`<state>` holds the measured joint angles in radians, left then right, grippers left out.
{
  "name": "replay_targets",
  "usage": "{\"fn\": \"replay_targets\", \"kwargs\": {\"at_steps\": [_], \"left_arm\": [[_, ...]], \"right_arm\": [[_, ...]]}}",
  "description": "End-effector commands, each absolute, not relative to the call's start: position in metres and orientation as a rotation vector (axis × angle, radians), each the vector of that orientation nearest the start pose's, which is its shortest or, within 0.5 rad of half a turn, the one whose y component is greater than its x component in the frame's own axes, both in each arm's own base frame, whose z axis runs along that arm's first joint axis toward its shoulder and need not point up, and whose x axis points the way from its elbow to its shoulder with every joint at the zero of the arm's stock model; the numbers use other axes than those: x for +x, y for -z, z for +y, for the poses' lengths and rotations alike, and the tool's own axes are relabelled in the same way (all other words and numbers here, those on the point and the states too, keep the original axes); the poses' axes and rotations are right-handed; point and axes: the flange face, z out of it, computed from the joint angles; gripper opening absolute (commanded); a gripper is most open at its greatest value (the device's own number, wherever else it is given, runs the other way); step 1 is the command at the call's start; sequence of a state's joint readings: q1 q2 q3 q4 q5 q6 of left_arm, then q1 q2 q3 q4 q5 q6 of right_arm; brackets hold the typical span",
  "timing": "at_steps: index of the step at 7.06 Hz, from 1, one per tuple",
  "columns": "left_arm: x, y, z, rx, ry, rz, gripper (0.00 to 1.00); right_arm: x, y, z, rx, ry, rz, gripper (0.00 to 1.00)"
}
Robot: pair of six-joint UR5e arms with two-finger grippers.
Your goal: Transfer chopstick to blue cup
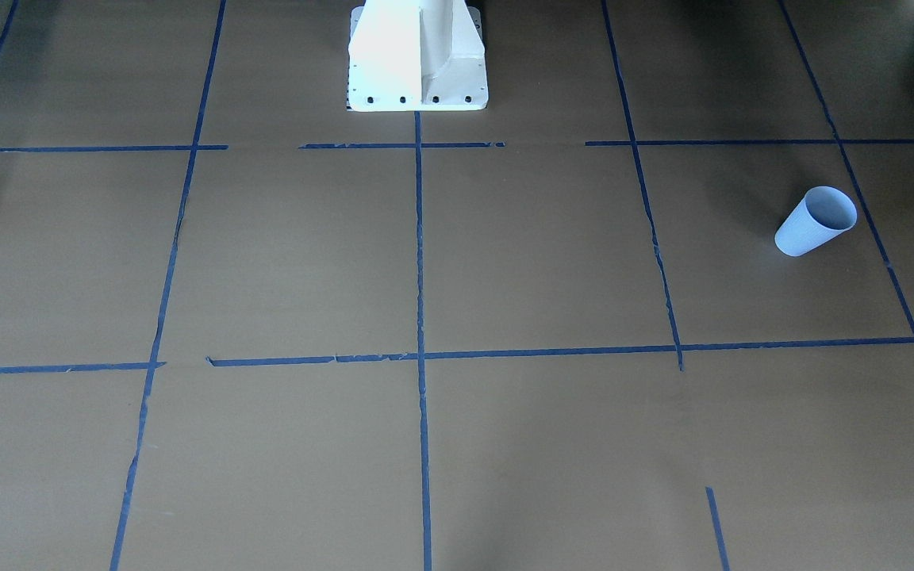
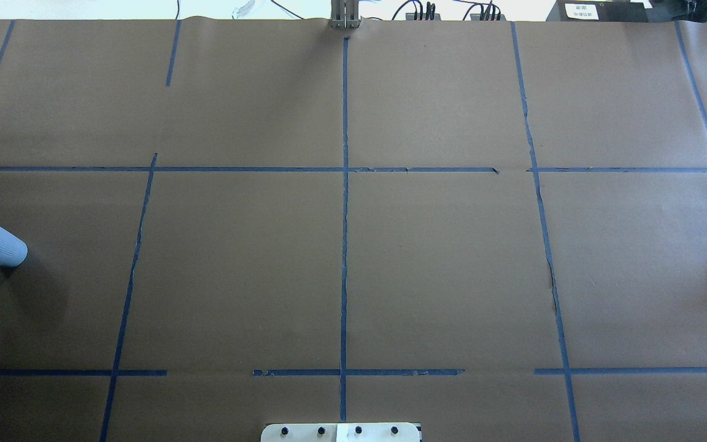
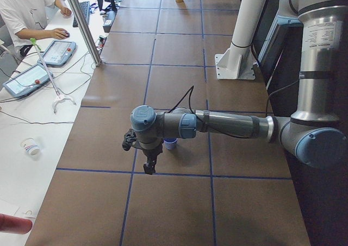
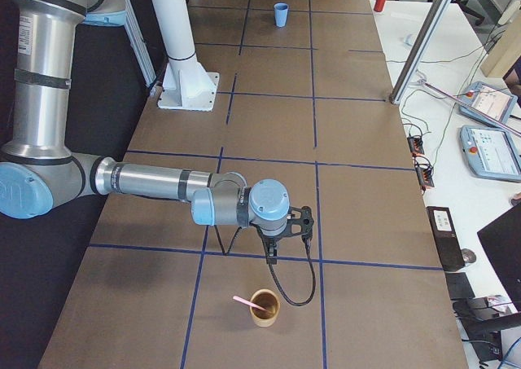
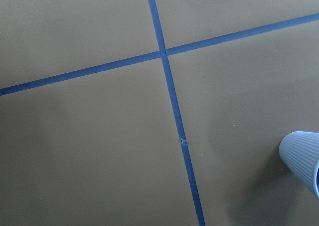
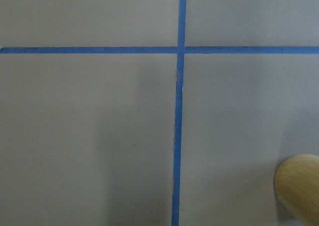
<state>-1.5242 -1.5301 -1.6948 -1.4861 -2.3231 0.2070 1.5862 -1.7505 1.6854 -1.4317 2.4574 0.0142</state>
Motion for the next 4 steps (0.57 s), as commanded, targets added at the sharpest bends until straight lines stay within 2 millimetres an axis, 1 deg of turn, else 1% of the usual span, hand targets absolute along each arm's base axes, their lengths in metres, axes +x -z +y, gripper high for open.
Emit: {"fn": "replay_targets", "kwargs": {"at_steps": [1,2,3,4], "left_arm": [[-0.036,-0.622,-0.478,0.115,-0.278,0.757,1.00],[-0.006,-0.625,-0.476,0.150,-0.350,0.756,1.00],[0.000,-0.631,-0.478,0.147,-0.336,0.751,1.00],[0.029,-0.629,-0.481,0.133,-0.393,0.764,1.00]], "right_arm": [[0.062,-0.660,-0.416,0.129,0.041,-0.879,1.00],[0.063,-0.665,-0.409,0.142,0.045,-0.878,1.00],[0.061,-0.665,-0.409,0.138,0.042,-0.880,1.00],[0.061,-0.665,-0.409,0.135,0.036,-0.882,1.00]]}}
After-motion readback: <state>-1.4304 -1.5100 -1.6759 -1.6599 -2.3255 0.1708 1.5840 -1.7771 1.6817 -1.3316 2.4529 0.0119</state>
